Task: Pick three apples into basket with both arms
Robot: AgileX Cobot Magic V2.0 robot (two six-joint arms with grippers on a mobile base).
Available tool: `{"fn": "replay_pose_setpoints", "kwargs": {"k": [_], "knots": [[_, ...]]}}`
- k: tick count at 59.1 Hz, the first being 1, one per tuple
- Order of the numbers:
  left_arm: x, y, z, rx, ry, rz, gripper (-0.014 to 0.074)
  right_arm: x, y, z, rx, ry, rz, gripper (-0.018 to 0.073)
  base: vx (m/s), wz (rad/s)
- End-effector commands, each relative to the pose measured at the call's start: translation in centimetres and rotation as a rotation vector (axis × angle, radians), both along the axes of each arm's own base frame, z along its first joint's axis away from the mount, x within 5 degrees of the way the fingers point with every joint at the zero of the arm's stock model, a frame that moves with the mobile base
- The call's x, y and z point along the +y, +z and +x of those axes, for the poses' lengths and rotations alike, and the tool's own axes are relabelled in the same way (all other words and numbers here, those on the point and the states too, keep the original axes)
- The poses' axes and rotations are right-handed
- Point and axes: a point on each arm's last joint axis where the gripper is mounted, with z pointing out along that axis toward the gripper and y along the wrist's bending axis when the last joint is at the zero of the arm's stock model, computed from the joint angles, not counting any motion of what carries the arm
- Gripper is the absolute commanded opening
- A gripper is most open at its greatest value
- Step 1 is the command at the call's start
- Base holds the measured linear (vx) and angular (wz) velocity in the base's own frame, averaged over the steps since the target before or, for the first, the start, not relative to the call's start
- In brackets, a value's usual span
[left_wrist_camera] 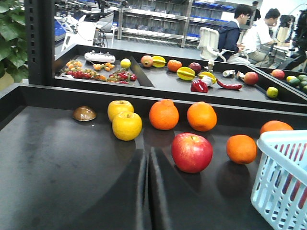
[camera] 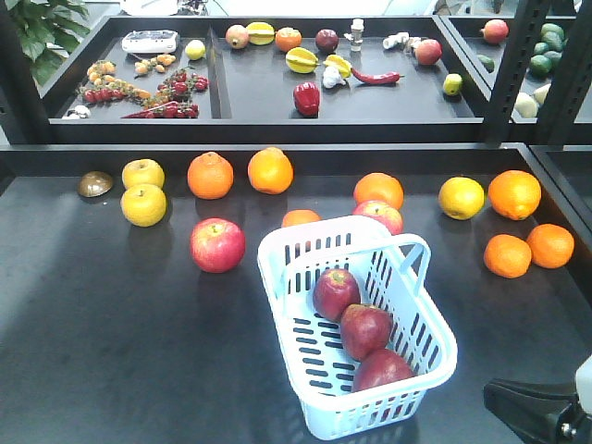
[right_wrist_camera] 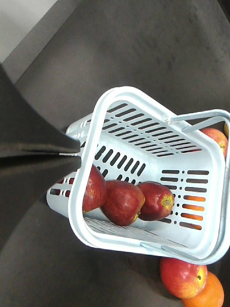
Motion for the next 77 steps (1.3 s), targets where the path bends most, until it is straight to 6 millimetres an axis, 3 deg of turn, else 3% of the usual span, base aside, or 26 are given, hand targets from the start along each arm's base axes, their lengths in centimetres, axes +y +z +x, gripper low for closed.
{"fn": "replay_pose_setpoints", "kwargs": {"k": [1, 77], "knots": [[0.01, 1.52, -0.21, -0.107, 0.000, -0.022, -0.0006, -0.02, 1.22, 0.43, -0.054, -0.027, 0.030, -0.0005, 0.00, 0.00], [-0.02, 1.81, -0.22, -0.139, -0.003, -0.024, -0.0006, -0.02, 1.22, 0.42, -0.054, -0.026, 0.030, -0.0005, 0.00, 0.00]]}}
